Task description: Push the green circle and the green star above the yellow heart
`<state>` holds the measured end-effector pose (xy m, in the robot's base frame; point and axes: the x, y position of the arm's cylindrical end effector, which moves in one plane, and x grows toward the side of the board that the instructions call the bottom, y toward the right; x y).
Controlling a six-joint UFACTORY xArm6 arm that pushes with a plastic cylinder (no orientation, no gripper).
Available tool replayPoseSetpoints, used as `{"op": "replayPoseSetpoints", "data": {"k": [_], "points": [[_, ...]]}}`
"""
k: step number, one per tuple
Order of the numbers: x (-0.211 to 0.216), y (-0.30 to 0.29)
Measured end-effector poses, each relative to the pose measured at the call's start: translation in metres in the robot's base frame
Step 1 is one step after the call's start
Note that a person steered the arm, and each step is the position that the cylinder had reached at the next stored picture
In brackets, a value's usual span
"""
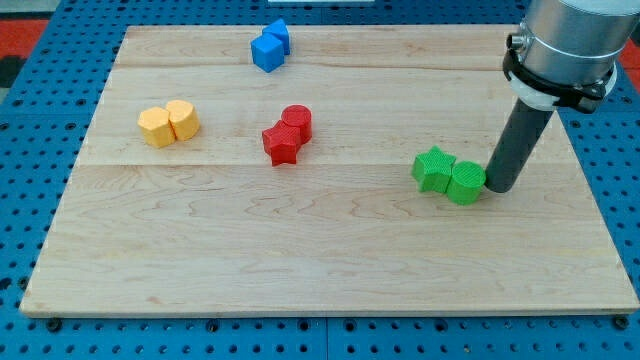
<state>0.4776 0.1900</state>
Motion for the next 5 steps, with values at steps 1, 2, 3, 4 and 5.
{"op": "replayPoseSetpoints", "data": {"k": [1,2,3,4,5], "points": [[0.022,0.012],[0.007,-0.019],[-0.036,-0.062],[-0.039,-0.082],[-0.024,-0.062]]}}
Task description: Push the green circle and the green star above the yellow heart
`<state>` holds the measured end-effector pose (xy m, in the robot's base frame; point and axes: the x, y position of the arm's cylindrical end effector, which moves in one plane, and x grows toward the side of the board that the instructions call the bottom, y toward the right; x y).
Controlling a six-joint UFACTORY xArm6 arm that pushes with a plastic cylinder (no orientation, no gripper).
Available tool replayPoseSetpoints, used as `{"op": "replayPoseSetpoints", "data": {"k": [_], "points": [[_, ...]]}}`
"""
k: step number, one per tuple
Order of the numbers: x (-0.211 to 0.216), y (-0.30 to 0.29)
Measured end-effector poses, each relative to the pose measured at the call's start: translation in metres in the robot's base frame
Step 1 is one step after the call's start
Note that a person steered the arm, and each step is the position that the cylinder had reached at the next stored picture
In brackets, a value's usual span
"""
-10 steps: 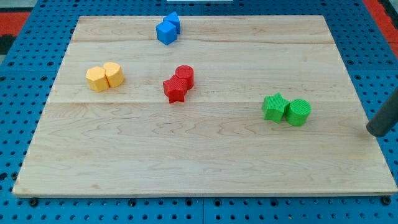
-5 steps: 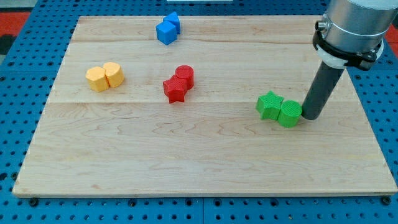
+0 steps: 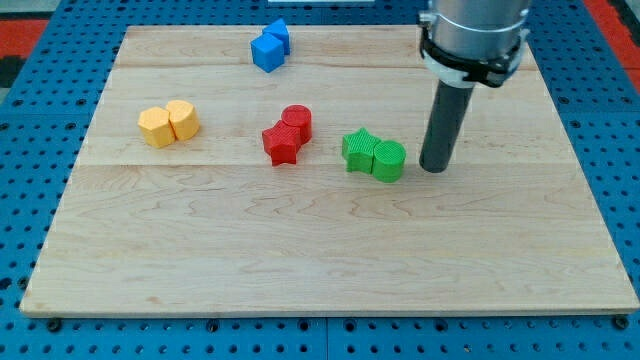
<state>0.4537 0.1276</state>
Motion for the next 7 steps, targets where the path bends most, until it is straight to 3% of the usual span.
{"op": "replayPoseSetpoints", "data": {"k": [1,3,6,7], "points": [[0.001,-0.039],[0.012,-0.046],[-0.011,-0.053],[-0.019,-0.081]]}}
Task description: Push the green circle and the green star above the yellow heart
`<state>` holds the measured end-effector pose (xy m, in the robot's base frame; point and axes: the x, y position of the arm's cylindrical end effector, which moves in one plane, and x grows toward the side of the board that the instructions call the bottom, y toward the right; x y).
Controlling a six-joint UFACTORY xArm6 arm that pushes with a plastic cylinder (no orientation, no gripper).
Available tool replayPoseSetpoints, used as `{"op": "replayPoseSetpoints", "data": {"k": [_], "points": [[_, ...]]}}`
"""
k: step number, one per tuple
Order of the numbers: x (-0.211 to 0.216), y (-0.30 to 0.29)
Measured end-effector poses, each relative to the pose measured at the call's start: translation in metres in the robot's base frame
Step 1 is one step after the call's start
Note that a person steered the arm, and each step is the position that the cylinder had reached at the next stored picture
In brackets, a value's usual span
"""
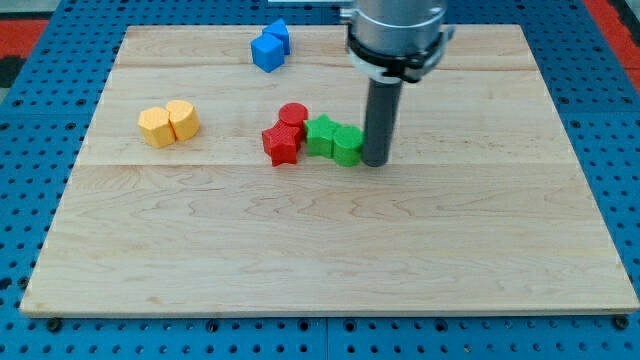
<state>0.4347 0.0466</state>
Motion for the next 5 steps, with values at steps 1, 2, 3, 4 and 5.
{"op": "replayPoseSetpoints", "data": {"k": [1,2,3,4,5], "points": [[-0.013,-0.032],[-0.030,-0.058],[-0.047,-0.068],[-0.060,-0.070],[-0.073,-0.107]]}}
